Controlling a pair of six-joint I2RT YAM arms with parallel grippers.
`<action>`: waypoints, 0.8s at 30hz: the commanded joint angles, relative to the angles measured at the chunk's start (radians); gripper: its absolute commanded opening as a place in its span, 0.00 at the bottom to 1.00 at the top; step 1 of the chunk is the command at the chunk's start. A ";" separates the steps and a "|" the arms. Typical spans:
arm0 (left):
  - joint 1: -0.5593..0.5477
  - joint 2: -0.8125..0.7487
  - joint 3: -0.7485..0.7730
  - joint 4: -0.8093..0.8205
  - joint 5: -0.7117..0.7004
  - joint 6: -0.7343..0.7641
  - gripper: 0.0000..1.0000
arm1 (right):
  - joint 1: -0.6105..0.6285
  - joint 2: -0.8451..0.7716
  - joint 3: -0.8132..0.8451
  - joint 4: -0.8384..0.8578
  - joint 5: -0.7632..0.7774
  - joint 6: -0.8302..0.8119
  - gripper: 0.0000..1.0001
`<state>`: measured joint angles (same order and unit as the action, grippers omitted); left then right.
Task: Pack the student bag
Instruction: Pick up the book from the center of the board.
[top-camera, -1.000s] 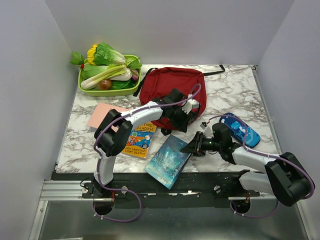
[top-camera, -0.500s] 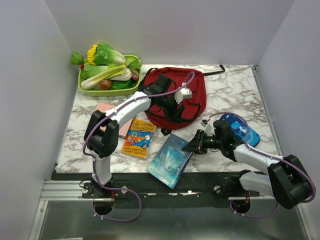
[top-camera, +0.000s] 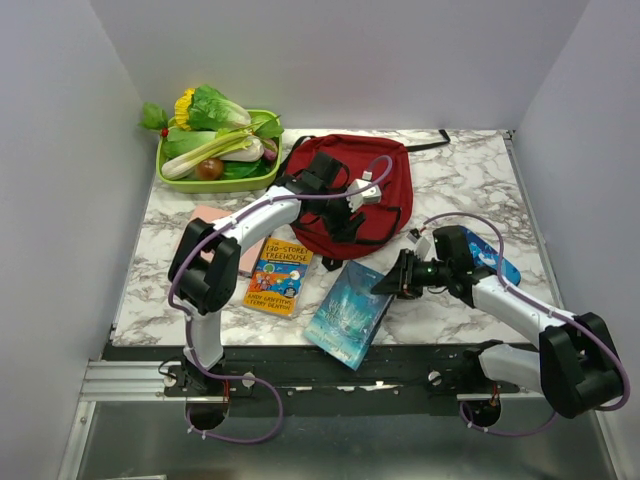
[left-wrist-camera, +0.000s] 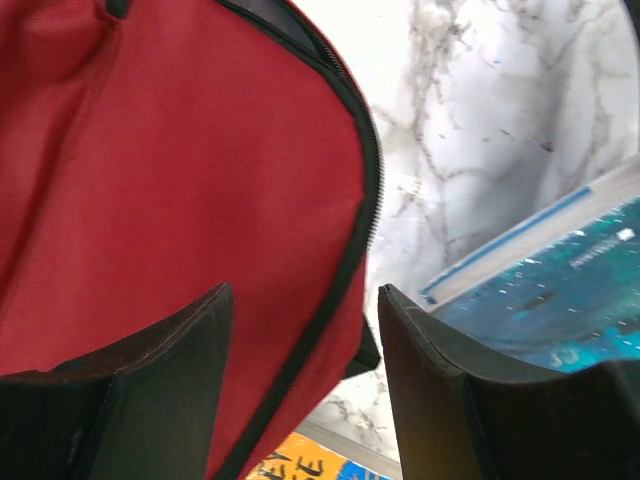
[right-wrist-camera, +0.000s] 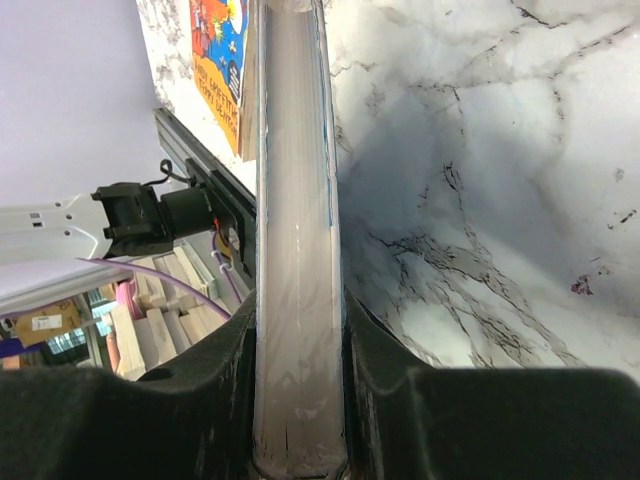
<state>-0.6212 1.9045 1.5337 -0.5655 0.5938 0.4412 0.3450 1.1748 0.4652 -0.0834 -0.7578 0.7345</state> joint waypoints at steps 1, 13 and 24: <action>-0.003 0.024 -0.018 0.113 -0.106 0.037 0.66 | -0.020 -0.012 0.032 -0.081 -0.003 -0.083 0.01; -0.014 0.082 0.009 0.020 -0.083 0.160 0.72 | -0.051 -0.044 0.043 -0.102 -0.015 -0.075 0.01; -0.014 0.105 0.017 0.036 -0.061 0.255 0.42 | -0.054 -0.081 0.049 -0.102 0.012 -0.021 0.01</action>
<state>-0.6304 1.9759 1.5295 -0.5217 0.5098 0.6281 0.2996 1.1206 0.4763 -0.1772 -0.7799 0.7063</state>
